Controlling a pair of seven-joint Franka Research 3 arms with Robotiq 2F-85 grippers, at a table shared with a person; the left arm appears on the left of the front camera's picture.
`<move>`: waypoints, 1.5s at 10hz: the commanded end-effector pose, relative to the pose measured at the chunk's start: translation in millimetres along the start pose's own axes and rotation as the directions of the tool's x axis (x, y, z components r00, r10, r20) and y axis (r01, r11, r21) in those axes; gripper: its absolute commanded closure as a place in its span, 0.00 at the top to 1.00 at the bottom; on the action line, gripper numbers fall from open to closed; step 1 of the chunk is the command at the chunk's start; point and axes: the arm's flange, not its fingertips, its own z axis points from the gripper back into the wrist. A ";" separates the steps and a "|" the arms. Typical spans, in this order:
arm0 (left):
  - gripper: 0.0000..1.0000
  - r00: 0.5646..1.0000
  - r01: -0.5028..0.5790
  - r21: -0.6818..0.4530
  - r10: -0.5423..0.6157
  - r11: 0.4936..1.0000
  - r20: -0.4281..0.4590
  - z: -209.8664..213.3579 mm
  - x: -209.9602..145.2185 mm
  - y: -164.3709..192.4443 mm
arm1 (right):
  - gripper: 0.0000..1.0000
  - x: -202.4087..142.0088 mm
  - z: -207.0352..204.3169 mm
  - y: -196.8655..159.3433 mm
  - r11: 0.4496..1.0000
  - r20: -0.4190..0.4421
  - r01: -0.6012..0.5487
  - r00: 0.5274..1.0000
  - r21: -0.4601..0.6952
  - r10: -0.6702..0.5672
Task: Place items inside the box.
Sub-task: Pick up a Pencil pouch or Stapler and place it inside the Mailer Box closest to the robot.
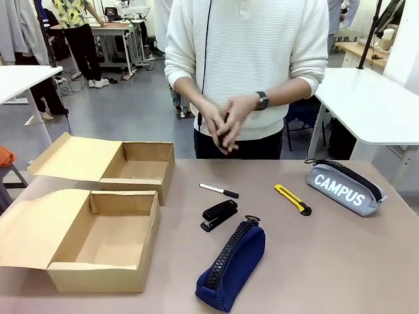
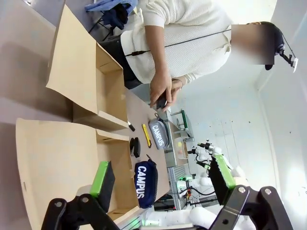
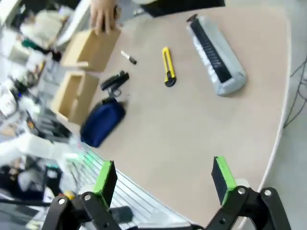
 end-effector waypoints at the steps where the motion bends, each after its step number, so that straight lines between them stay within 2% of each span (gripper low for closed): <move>1: 1.00 1.000 0.021 -0.021 -0.021 1.000 0.012 -0.3 0.6 -0.7 | 1.00 42.4 -74.6 11.5 0.969 -0.189 -0.238 0.956 -0.065 0.222; 2: 1.00 1.000 0.021 -0.021 -0.021 1.000 0.012 -0.3 0.6 -0.7 | 1.00 56.5 -109.6 17.7 0.945 -0.279 -0.308 0.922 -0.106 0.269; 3: 1.00 1.000 0.021 -0.021 -0.021 1.000 0.012 -0.3 0.6 -0.7 | 1.00 58.9 -129.7 25.7 0.943 -0.338 -0.322 0.900 -0.084 0.277; 4: 1.00 1.000 0.021 -0.021 -0.021 1.000 0.012 -0.3 0.6 -0.7 | 1.00 49.1 -110.2 36.9 0.964 -0.268 -0.243 0.941 -0.108 0.207; 5: 1.00 1.000 0.021 -0.021 -0.021 1.000 0.012 -0.3 0.6 -0.7 | 1.00 58.2 -124.4 43.1 0.958 -0.284 -0.281 0.925 -0.059 0.253; 7: 1.00 1.000 0.021 -0.021 -0.021 1.000 0.012 -0.3 0.6 -0.7 | 1.00 61.7 -137.9 44.0 0.953 -0.304 -0.296 0.915 -0.064 0.264; 10: 1.00 1.000 0.021 -0.021 -0.021 1.000 0.012 -0.3 0.6 -0.7 | 1.00 116.4 -184.9 32.7 0.913 -0.368 -0.372 0.883 -0.169 0.291; 11: 1.00 1.000 0.021 -0.021 -0.021 1.000 0.012 -0.3 0.6 -0.7 | 1.00 131.0 -198.9 25.7 0.899 -0.425 -0.407 0.851 -0.164 0.308; 13: 1.00 1.000 0.021 -0.021 -0.021 1.000 0.012 -0.3 0.6 -0.7 | 1.00 152.5 -236.8 17.8 0.867 -0.454 -0.453 0.830 -0.208 0.325; 15: 1.00 1.000 0.021 -0.021 -0.021 1.000 0.012 -0.3 0.6 -0.7 | 1.00 163.5 -259.3 10.1 0.805 -0.462 -0.519 0.811 -0.287 0.358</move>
